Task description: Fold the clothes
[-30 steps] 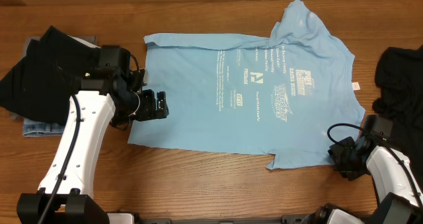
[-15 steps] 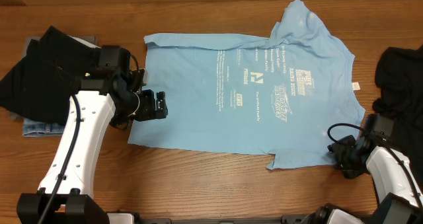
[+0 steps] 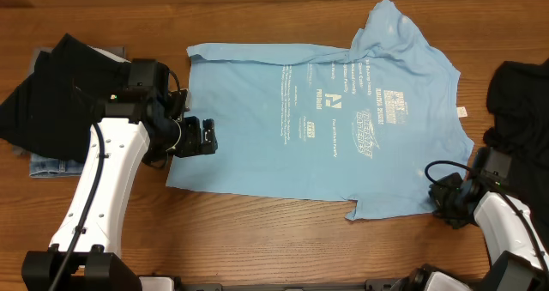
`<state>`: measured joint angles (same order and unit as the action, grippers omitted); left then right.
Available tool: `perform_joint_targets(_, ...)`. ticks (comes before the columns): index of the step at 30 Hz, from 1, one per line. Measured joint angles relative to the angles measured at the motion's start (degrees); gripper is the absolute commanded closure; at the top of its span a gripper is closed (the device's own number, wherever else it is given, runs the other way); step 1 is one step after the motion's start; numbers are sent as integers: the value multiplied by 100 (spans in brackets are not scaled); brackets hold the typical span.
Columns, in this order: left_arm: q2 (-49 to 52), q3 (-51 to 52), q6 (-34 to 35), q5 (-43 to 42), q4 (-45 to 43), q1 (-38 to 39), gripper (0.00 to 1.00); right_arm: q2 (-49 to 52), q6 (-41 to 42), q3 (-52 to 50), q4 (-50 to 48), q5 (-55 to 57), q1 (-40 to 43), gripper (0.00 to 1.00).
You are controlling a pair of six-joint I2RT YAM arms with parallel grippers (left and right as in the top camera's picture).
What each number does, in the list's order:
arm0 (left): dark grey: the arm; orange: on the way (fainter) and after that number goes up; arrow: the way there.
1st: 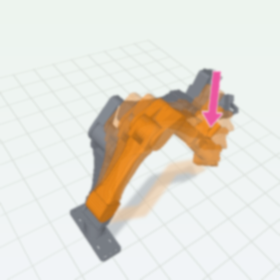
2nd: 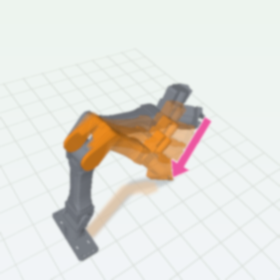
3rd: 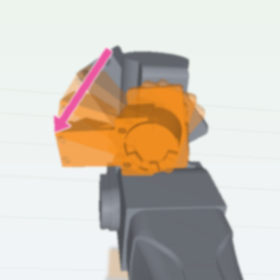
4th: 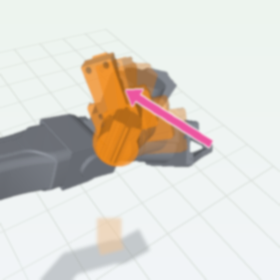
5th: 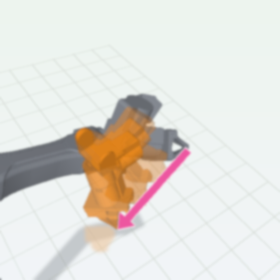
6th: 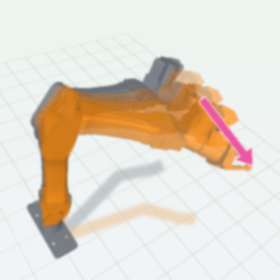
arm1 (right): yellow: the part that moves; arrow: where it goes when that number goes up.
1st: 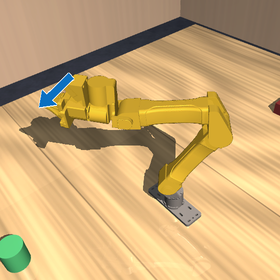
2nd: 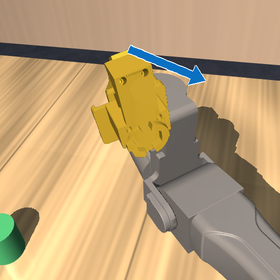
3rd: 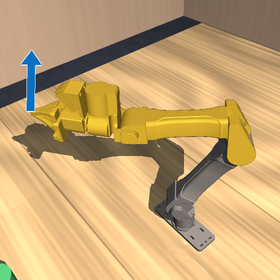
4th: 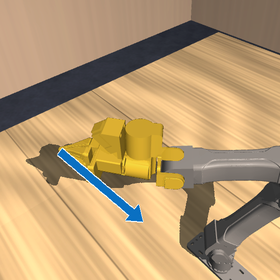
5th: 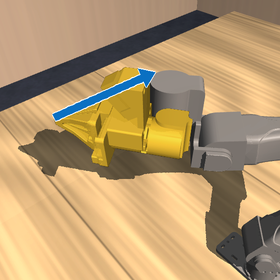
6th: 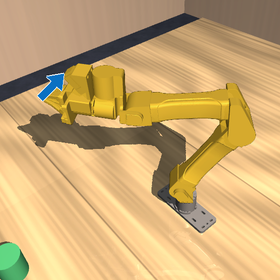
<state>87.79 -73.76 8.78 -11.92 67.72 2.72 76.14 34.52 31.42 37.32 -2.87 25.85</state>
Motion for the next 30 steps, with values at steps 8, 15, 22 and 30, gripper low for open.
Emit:
perform_joint_targets(8,0,0,0,17,-2,0,0,17,-24,411,1233,-55,0,96)
perform_joint_targets(15,0,0,20,17,-210,0,0,22,-70,1718,2142,-74,0,96)
perform_joint_targets(22,31,0,234,17,-216,0,21,22,-157,1928,2208,-72,0,96)
perform_joint_targets(30,632,87,507,20,-37,0,24,22,-160,1928,2173,-72,0,96)
